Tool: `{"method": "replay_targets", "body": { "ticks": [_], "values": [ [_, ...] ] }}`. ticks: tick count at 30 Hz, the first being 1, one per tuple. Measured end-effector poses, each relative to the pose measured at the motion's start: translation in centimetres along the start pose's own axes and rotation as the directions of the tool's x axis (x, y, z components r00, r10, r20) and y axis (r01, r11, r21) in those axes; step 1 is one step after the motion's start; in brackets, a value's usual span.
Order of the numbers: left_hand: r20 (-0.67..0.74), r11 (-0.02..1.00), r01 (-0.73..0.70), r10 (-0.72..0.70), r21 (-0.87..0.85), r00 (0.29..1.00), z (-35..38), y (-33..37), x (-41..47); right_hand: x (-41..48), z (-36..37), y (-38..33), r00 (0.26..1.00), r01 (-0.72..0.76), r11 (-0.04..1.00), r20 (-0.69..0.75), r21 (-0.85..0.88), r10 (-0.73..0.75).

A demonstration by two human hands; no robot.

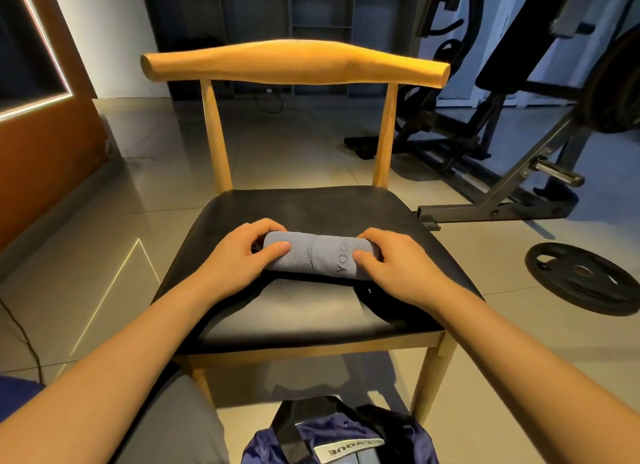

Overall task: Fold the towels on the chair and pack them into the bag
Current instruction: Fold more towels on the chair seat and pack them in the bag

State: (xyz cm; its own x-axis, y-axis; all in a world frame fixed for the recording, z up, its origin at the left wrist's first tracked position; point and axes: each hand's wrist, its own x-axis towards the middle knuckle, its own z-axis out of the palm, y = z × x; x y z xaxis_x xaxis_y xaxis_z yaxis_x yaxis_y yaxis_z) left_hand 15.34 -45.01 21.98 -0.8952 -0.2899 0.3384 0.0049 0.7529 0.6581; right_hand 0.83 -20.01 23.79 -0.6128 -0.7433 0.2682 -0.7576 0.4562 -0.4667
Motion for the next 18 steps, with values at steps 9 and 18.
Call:
{"method": "replay_targets", "body": {
  "ticks": [9, 18],
  "values": [
    [-0.001, 0.977, -0.135, 0.137, 0.164, 0.991, 0.1, 0.2, 0.0, -0.2, 0.6, -0.2, 0.981, 0.189, 0.957, 0.002, -0.221, -0.193],
    [0.156, 0.995, 0.086, -0.076, -0.054, 0.985, -1.2, 0.3, 0.1, 0.7, -0.8, -0.1, 0.975, 0.052, 0.998, 0.212, 0.046, -0.061]
  ]
}}
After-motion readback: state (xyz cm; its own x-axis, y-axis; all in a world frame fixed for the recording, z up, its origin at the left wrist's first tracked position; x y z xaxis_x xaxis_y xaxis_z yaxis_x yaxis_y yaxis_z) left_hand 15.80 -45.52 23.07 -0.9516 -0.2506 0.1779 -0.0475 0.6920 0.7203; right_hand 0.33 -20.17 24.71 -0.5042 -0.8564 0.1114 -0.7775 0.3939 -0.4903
